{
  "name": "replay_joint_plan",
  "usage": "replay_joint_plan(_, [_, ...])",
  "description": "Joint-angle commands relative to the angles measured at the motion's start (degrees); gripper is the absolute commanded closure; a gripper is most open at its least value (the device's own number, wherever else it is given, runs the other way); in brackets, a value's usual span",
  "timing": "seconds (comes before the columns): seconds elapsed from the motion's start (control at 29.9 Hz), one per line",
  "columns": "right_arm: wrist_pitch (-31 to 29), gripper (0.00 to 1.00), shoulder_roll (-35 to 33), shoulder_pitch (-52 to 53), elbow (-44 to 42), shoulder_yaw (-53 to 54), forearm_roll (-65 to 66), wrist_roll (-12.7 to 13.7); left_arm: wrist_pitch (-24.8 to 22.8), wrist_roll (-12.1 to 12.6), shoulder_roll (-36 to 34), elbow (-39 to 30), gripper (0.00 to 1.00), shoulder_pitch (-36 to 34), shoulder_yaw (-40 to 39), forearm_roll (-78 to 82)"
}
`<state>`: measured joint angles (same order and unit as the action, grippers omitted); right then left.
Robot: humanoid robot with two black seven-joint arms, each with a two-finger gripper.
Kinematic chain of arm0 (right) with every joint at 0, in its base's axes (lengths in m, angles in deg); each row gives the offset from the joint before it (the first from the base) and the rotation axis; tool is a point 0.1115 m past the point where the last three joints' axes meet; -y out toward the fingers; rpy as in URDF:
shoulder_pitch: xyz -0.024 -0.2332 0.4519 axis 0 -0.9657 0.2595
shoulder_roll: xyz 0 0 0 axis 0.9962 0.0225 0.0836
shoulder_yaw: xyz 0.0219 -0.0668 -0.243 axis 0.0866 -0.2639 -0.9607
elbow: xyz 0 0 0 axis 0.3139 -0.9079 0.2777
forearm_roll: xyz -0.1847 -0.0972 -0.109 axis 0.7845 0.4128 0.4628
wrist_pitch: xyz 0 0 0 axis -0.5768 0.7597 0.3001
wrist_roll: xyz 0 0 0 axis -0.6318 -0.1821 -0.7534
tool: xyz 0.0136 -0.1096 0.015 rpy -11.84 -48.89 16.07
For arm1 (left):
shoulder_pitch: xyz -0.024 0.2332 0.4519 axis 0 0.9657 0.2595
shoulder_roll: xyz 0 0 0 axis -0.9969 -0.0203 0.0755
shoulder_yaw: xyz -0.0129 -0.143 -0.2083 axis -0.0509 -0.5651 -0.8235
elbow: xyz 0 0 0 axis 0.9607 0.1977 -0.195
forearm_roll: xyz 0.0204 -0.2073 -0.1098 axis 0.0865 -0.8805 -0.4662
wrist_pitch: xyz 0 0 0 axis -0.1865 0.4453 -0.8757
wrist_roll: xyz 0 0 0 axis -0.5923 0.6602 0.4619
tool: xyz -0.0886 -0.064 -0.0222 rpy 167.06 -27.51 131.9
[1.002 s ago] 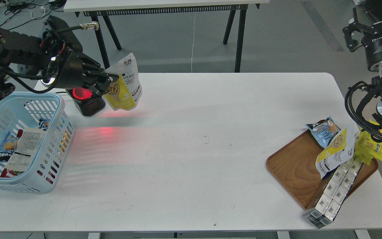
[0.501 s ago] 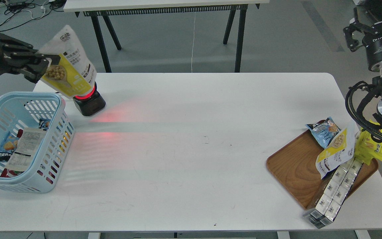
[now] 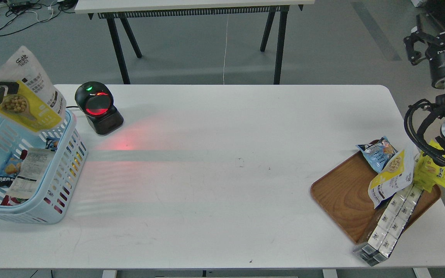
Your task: Scan snack and place in basket
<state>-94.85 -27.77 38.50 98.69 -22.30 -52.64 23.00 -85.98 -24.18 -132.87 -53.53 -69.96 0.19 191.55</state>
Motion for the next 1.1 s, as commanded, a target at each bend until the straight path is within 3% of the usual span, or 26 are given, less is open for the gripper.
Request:
replay_joint_plan(0.0, [0.0, 0.01, -0.03, -0.84, -0.21, 0.62, 0.0, 0.0, 0.0, 0.0, -1.53, -0.19, 1.0, 0.0, 1.45, -0.03])
replay_joint_plan(0.53, [0.0, 0.01, 0.06, -1.02, -0.47, 1.41, 0.0, 0.0, 0.0, 0.0, -2.59, 1.3, 0.99, 0.44, 7.25, -4.43])
replay_joint_plan(1.07, [0.0, 0.01, -0.03, -1.02, -0.3, 1.58, 0.0, 0.0, 0.0, 0.0, -1.27, 1.74, 0.94, 0.53, 7.43, -6.54])
